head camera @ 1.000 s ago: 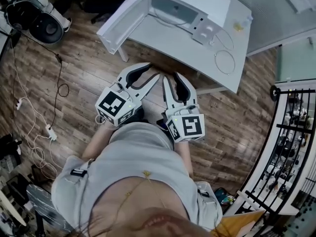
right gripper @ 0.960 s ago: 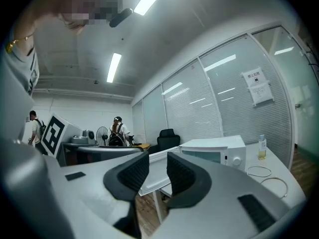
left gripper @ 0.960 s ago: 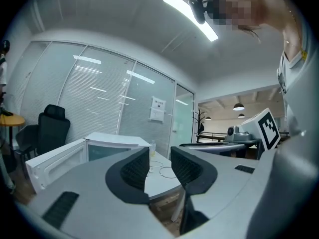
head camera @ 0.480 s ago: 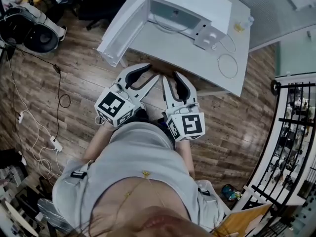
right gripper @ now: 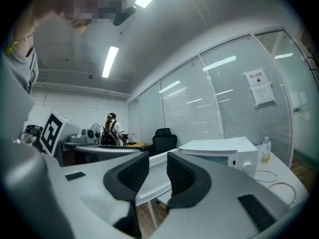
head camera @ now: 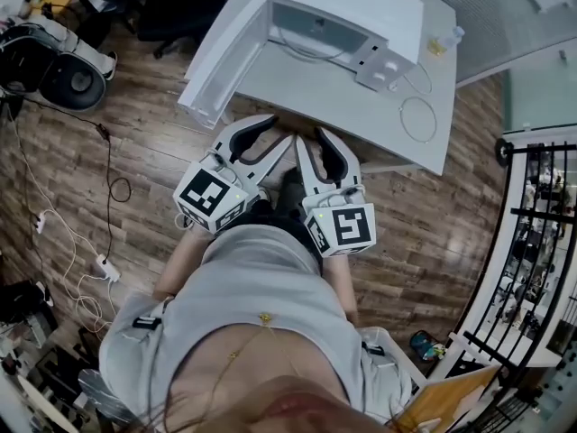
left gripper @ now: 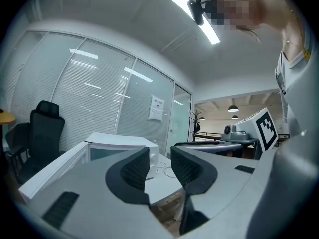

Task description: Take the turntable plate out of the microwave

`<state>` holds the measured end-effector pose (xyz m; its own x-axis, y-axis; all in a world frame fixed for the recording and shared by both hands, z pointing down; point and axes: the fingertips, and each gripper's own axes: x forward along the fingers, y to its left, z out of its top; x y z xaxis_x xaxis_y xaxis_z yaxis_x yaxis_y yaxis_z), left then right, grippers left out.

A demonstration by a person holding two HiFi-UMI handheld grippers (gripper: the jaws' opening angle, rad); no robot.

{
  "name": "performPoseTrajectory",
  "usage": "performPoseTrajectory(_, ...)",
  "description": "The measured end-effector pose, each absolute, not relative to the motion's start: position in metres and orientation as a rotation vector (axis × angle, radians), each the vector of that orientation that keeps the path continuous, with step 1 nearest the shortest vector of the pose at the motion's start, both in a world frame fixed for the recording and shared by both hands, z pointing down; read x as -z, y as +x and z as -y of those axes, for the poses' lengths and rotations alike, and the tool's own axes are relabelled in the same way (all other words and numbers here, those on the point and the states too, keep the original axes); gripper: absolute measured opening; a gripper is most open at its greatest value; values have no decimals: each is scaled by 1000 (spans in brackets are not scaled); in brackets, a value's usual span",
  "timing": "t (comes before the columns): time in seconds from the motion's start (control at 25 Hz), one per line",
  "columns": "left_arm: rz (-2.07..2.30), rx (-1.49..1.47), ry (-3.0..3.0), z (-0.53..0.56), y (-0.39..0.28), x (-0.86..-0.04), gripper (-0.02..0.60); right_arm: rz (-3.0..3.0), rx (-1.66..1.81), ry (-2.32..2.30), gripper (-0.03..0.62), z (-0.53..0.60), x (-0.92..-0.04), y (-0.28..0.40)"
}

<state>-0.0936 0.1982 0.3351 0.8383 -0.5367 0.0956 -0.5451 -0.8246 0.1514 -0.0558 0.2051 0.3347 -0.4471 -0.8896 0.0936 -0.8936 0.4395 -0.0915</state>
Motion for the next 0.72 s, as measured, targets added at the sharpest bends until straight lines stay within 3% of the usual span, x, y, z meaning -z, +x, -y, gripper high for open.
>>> performPoseTrajectory(0.72, 909, -60, 2844, -73, -57, -320, 137, 2717, -171, 1586, 118, -77, -317, -21)
